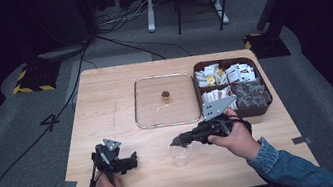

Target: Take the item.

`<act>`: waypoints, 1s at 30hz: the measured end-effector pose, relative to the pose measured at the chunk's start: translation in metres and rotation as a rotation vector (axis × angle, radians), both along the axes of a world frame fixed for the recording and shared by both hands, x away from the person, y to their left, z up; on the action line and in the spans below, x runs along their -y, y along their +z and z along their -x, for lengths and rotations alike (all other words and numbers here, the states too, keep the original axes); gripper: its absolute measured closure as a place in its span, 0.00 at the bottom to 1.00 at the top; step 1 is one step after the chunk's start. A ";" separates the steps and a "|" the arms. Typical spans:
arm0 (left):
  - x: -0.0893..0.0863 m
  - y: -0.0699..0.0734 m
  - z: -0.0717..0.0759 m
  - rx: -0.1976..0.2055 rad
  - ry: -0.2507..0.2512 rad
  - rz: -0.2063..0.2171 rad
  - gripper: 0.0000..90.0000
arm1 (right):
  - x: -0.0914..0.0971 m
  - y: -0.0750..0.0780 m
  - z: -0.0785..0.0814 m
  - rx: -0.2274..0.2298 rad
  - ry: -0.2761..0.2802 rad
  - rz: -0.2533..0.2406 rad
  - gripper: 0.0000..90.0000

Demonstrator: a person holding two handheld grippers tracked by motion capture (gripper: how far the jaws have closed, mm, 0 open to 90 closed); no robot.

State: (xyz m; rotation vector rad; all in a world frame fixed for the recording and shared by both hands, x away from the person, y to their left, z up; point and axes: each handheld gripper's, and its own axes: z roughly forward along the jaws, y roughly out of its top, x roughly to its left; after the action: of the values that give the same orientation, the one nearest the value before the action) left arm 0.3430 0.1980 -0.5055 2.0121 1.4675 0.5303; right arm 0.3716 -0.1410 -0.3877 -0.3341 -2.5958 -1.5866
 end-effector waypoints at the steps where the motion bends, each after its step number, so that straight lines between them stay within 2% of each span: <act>1: 0.000 0.000 0.000 -0.002 0.001 0.003 0.00 | -0.001 -0.001 0.000 -0.001 0.000 0.002 1.00; 8: 0.000 0.000 0.000 0.000 0.000 0.001 0.00 | -0.003 -0.012 0.001 -0.016 0.002 0.024 1.00; 12: 0.000 0.000 0.000 0.000 0.000 0.000 0.00 | -0.007 -0.019 0.003 0.010 -0.003 0.059 1.00; 13: 0.000 0.000 0.000 0.000 0.000 0.000 0.00 | -0.008 -0.020 0.004 0.024 -0.004 0.072 0.97; 15: 0.000 0.000 0.000 -0.001 0.001 0.001 0.00 | -0.010 -0.022 0.006 0.034 -0.010 0.081 0.80; 19: 0.000 0.000 0.000 0.000 0.000 0.000 0.00 | -0.012 -0.024 0.005 0.070 -0.040 0.080 0.59; 26: 0.000 0.000 0.000 -0.001 0.001 0.001 0.00 | -0.010 -0.026 0.001 0.069 -0.059 0.092 0.50; 30: 0.000 0.000 0.000 -0.001 0.001 0.001 0.00 | -0.010 -0.023 0.003 0.104 -0.055 0.107 0.48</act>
State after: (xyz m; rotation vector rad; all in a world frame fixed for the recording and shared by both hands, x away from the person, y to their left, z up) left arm 0.3429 0.1980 -0.5055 2.0115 1.4686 0.5292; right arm 0.3682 -0.1313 -0.4104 -0.3421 -2.7805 -1.5246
